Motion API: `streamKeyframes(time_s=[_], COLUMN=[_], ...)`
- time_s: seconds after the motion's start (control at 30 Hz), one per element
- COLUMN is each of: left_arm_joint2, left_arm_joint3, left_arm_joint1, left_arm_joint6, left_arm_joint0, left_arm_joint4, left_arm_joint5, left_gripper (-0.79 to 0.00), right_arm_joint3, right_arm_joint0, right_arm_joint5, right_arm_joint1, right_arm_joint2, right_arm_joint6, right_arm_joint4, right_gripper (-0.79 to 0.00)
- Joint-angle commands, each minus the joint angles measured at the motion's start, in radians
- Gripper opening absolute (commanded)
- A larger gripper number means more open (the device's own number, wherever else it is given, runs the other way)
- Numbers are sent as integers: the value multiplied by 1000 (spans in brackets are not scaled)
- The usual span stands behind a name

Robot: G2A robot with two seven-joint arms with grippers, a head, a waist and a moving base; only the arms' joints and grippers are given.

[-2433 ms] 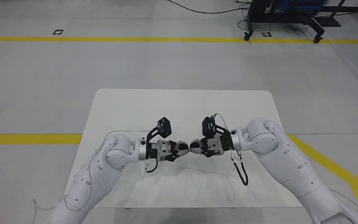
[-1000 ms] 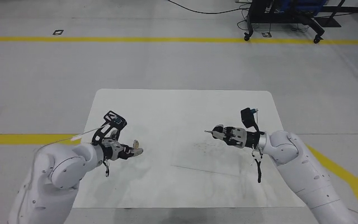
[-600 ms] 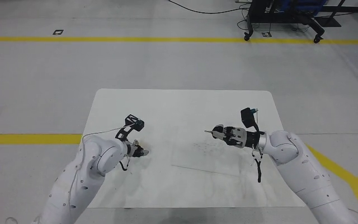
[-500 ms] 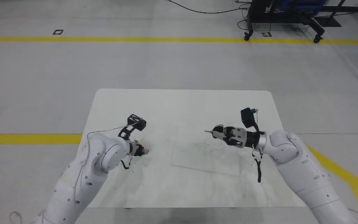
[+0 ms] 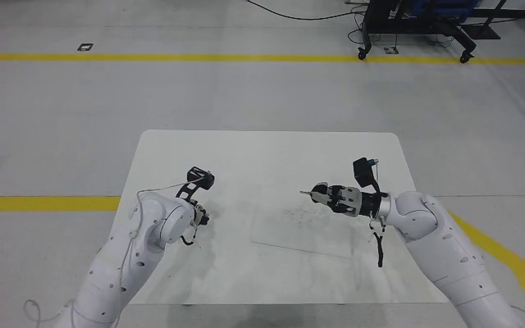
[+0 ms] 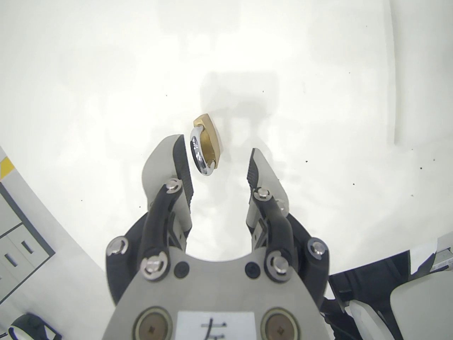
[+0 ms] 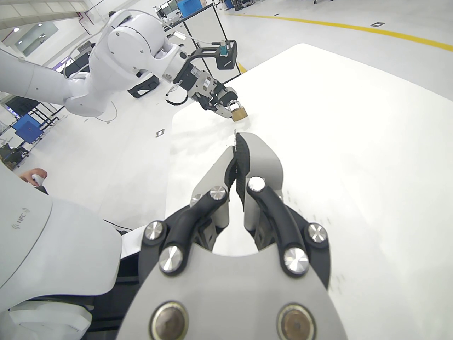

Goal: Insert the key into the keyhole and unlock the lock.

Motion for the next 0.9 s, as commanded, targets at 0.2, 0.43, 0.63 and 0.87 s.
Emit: streamKeyframes(time_s=[0.2, 0.43, 0.63, 0.87], left_arm_joint2=[-14, -13, -11, 0], left_arm_joint3=[7, 29, 47, 68], left_arm_joint1=[-2, -6, -11, -18], left_arm_joint6=[0, -5, 9, 3], left_arm_joint0=[5, -8, -23, -43], left_arm_joint4=[-11, -9, -13, -14], left_arm_joint5=[-1, 12, 12, 7], left_gripper=[-600, -625, -665, -785], right_arm_joint3=[0, 0, 0, 0], right_arm_joint0=[0, 0, 0, 0], right_arm_joint5=[0, 0, 0, 0], right_arm_joint1=[0, 0, 0, 0], right_arm_joint2=[0, 0, 0, 0], right_arm_joint6=[0, 0, 0, 0], right_arm_joint4=[0, 0, 0, 0], right_gripper=[-785, -785, -785, -785])
